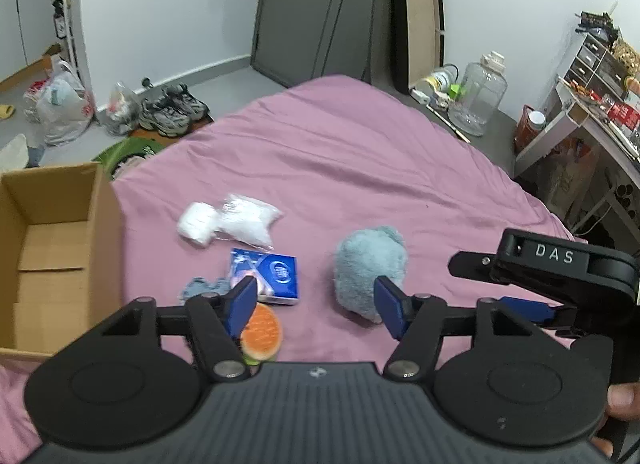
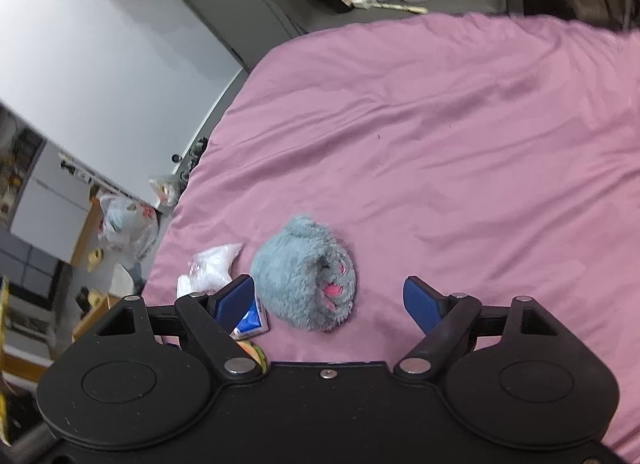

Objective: Organize soft objects
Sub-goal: 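Reach the right gripper to the grey-blue fluffy plush and close on it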

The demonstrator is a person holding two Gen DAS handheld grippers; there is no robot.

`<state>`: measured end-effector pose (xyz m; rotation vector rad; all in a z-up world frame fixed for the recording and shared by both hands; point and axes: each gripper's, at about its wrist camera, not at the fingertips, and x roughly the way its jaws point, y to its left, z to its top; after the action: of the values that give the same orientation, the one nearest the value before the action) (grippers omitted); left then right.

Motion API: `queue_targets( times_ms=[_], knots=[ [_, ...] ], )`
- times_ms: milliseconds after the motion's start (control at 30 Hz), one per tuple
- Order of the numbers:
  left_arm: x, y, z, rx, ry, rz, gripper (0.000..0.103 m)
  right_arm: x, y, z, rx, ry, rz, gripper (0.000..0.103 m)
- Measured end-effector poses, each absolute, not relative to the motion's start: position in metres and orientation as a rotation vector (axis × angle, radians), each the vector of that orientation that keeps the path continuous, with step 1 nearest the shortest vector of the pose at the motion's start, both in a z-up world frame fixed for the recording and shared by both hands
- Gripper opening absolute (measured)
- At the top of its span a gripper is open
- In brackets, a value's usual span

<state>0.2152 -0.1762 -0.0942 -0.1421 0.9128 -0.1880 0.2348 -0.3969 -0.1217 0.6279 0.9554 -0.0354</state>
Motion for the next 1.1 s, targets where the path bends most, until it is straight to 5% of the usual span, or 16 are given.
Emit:
queue_targets(
  times_ms=[200, 967, 1100],
  knots=[
    [0.235, -0.203, -0.115, -0.141, 0.965, -0.218, 0.051, 0.244, -0.412, -0.145, 0.745, 1.021, -0.066, 0.07],
    [0.29, -0.236, -0.187, -0.144, 1.071, -0.16, 0.046, 0.278, -0.408, -0.187, 0.816, 1.077, -0.08, 0.07],
    [0.295, -0.223, -0.191, -0.199, 1.071, -0.139, 0.038, 0.288, -0.398, -0.201, 0.853, 1.108, -0.032, 0.068]
  ],
)
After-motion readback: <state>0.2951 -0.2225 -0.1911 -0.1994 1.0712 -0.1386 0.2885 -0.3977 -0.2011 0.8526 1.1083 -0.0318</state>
